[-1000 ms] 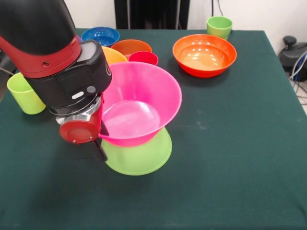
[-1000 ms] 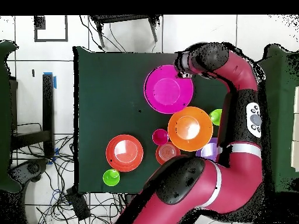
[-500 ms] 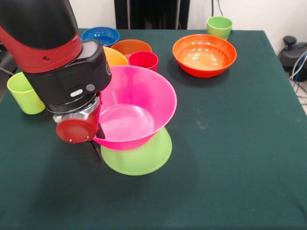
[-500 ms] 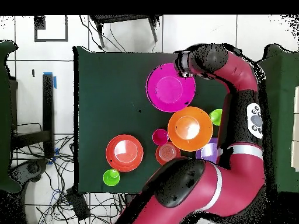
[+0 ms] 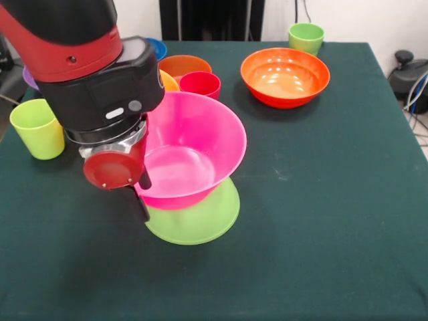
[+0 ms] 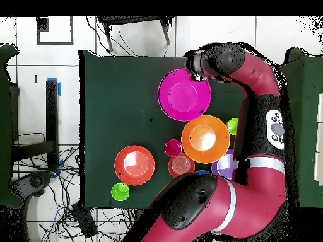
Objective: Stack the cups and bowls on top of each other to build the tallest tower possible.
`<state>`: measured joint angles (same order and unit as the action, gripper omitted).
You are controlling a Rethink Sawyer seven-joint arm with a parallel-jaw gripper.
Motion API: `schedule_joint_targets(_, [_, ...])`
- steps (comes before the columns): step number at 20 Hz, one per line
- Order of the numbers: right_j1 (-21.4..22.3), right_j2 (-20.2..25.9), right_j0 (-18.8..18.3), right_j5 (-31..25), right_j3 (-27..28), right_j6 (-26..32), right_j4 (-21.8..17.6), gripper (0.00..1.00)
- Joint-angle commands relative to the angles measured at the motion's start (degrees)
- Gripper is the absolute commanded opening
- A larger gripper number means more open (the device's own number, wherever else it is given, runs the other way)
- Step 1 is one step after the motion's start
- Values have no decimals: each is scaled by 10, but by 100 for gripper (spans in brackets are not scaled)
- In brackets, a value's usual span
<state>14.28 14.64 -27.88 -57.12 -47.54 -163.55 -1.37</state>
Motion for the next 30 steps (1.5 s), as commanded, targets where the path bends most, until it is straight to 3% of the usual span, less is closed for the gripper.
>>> schedule_joint_targets(1, [18, 2, 18, -37, -77, 18, 4, 100])
schedule_joint_targets(15, [59, -27, 36, -32, -111, -15, 7, 100])
schedule_joint_targets(26, [93, -51, 68, 67, -237, -72, 34, 100])
schedule_joint_targets(30, [92, -55, 78, 115, -266, -66, 33, 100])
